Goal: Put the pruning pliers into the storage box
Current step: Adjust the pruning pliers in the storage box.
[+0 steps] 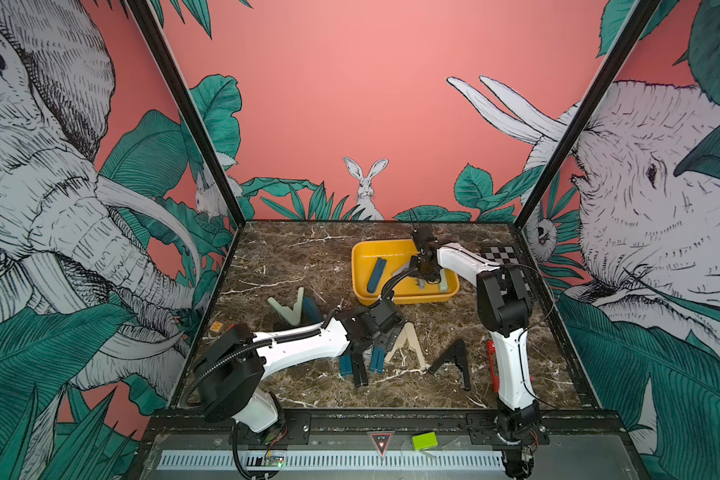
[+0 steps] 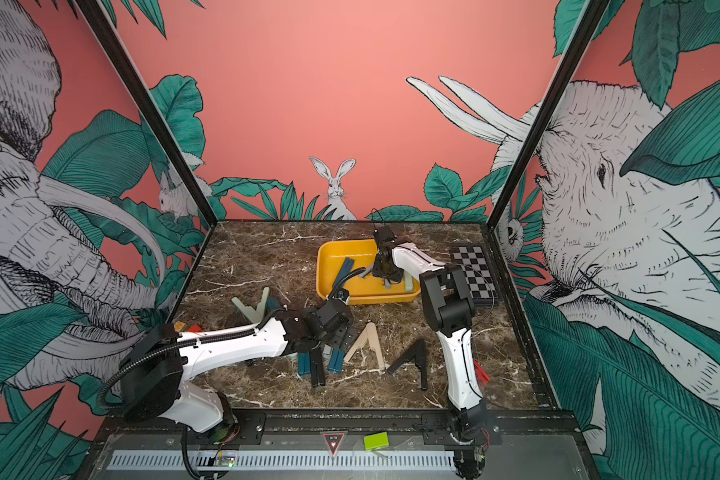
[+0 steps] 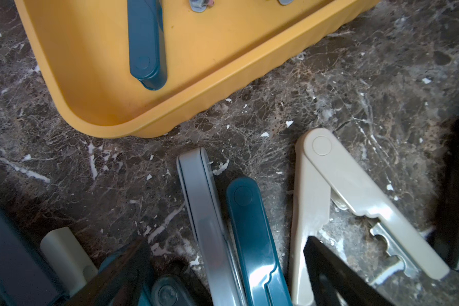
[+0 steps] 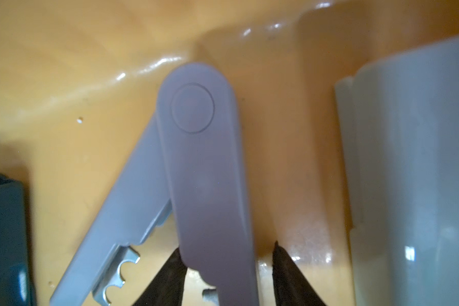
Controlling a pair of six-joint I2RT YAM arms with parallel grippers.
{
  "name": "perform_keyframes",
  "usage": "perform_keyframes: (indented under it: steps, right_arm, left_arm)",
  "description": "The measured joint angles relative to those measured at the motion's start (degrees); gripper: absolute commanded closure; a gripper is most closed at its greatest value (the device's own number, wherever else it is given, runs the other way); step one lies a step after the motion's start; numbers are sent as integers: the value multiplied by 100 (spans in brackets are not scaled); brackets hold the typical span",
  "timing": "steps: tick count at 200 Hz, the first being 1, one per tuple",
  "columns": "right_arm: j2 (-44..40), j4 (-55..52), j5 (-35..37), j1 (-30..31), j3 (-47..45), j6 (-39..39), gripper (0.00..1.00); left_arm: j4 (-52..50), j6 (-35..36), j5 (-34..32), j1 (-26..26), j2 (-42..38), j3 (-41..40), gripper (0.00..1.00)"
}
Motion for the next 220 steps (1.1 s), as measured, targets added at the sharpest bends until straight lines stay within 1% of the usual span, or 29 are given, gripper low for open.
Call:
perform_keyframes:
  steps: [9, 20, 28, 54, 82, 119, 139, 152, 173, 192, 220]
  right_arm:
    - [-26, 4, -20, -2, -31, -15, 35]
    - [-76, 0, -57, -9, -87, 0, 25]
    - [-116, 7, -87, -15, -129, -7, 23]
    - [-234, 57, -188, -39, -219, 114, 22]
    - [-295, 210, -273, -52, -264, 286, 23]
    - [-297, 245, -271, -52, -264, 323, 23]
    - [-337, 286, -271, -57, -317, 321, 22]
    - [-378, 284, -267, -59, -339, 323, 23]
    - [-417, 278, -245, -63, -328, 299, 23]
    - [-426, 275, -232, -63, -321, 297, 18]
    - [-426, 284, -247, -63, -321, 304, 17]
  left_arm:
    - [-2, 44, -50, 0, 0, 33, 5]
    - [-11, 109, -118, 2, 0, 127, 5]
    - [-9, 155, -149, 9, 0, 199, 5]
    - [68, 275, -203, 81, 0, 385, 5]
    - [103, 387, -201, 219, 0, 389, 6]
    - [304, 629, 76, 796, -52, 411, 6]
    - [282, 855, 122, 1043, -55, 691, 6]
    - [282, 986, 188, 1075, -52, 946, 6]
    - [326, 1095, 437, 1078, -13, 1250, 10]
    - [348, 1071, 662, 1078, 90, 1276, 10]
    - [361, 1043, 866, 1091, 387, 1252, 9]
